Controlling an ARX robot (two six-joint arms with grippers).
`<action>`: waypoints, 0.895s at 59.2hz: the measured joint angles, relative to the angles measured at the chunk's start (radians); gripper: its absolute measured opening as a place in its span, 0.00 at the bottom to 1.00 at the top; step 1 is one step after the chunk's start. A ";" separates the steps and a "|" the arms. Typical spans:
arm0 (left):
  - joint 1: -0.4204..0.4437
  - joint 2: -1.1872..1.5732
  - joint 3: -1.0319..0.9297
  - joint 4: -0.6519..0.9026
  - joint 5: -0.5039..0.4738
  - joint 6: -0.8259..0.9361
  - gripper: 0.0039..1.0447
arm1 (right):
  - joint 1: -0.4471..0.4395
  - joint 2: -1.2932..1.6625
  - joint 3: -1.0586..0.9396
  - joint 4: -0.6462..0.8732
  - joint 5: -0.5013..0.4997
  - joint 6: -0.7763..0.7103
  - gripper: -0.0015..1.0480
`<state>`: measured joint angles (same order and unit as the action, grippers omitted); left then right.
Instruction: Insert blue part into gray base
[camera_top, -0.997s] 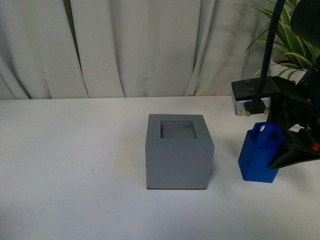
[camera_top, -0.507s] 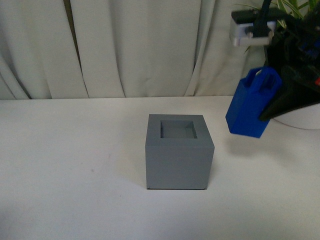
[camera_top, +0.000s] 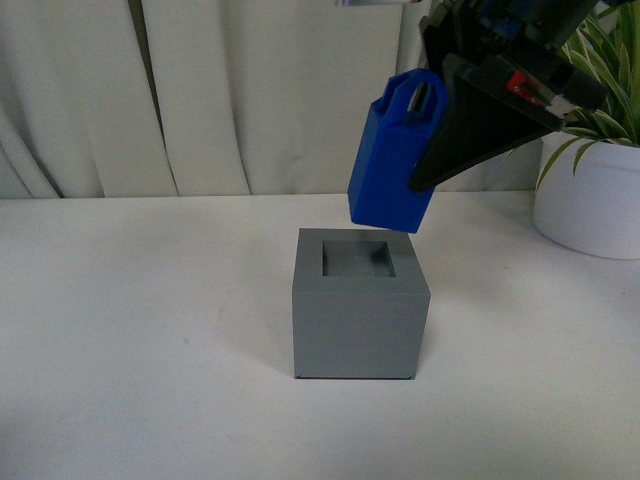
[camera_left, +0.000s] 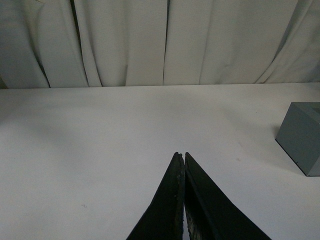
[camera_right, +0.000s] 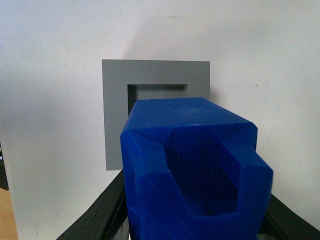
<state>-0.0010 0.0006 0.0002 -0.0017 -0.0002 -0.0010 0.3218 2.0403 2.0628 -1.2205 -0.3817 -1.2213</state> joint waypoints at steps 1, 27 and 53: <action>0.000 0.000 0.000 0.000 0.000 0.000 0.04 | 0.004 0.006 0.005 -0.002 0.002 0.003 0.45; 0.000 0.000 0.000 0.000 0.000 0.000 0.04 | 0.046 0.118 0.111 -0.045 0.047 0.026 0.45; 0.000 0.000 0.000 0.000 0.000 0.000 0.04 | 0.058 0.132 0.119 -0.069 0.048 0.033 0.45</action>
<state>-0.0010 0.0006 0.0002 -0.0017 -0.0002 -0.0013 0.3798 2.1719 2.1822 -1.2896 -0.3340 -1.1885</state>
